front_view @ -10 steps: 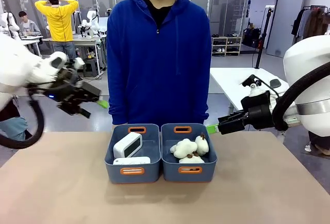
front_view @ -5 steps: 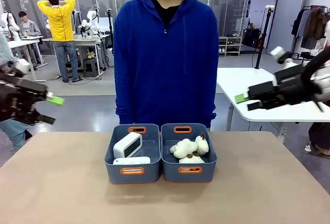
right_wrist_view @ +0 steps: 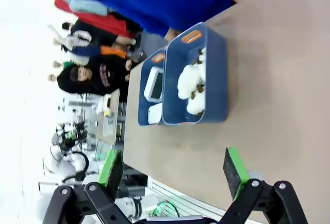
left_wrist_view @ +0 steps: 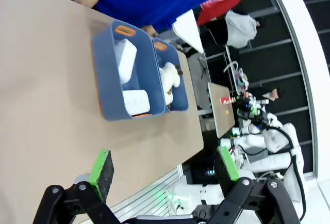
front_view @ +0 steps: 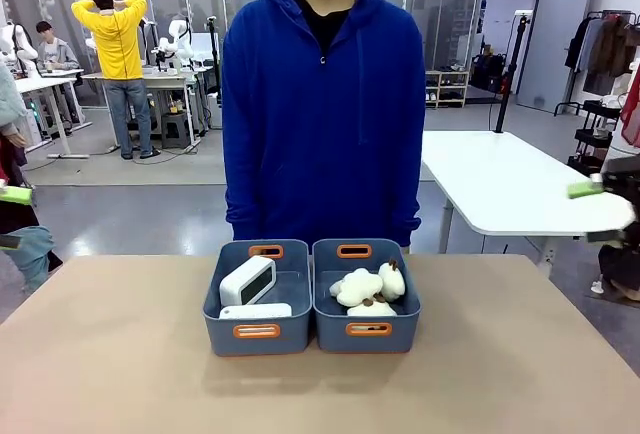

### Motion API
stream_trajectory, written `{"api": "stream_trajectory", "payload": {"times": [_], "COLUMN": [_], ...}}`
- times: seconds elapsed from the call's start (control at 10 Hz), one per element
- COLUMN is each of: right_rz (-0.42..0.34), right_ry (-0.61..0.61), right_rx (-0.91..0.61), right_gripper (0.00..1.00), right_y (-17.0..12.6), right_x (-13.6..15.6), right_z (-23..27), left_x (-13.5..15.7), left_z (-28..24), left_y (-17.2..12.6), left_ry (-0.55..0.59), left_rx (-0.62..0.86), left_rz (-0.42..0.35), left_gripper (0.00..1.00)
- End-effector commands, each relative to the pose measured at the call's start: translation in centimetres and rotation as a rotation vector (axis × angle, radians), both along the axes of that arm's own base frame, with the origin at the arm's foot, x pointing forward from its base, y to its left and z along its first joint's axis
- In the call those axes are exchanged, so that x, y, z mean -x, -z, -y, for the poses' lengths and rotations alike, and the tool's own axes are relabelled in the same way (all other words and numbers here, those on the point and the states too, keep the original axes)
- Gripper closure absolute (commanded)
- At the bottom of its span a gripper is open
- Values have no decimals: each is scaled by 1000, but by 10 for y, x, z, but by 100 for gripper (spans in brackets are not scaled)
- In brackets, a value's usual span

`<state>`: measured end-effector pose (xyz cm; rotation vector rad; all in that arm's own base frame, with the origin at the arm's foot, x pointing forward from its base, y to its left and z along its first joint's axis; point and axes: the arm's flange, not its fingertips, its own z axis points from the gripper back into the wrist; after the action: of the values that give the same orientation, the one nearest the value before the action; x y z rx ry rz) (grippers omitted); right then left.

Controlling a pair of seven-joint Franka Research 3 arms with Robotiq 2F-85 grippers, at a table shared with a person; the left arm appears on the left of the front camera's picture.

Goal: Sort the digital clocks into the basket.
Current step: Pick up the Digital clock from the table and place it into the empty Plastic storage basket.

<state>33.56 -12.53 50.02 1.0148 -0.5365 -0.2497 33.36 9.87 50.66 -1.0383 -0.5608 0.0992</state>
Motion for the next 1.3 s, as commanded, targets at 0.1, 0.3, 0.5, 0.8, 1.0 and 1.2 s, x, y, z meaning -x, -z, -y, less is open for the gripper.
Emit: {"api": "stream_trajectory", "payload": {"times": [0.1, 0.3, 0.5, 0.8, 1.0, 1.2], "right_rz": [8, 1, 1, 1, 1, 1], "right_ry": [103, 56, 56, 56, 56, 56], "right_rx": [52, 7, 7, 7, 7, 7], "right_gripper": [0, 0, 0, 0, 0, 0], "right_y": [12, 7, 7, 7, 7, 7], "right_x": [17, 11, 11, 11, 11, 11], "right_z": [-1, 11, 11, 11, 11, 11], "left_x": [9, 11, 11, 11, 11, 11], "left_z": [0, -13, -13, -13, -13, -13], "left_y": [4, 1, 1, 1, 1, 1], "left_ry": [-81, -57, -57, -57, -57, -57], "left_rx": [-2, 4, 4, 4, 4, 4], "left_rz": [-7, -4, -4, -4, -4, -4], "left_gripper": [0, 0, 0, 0, 0, 0]}}
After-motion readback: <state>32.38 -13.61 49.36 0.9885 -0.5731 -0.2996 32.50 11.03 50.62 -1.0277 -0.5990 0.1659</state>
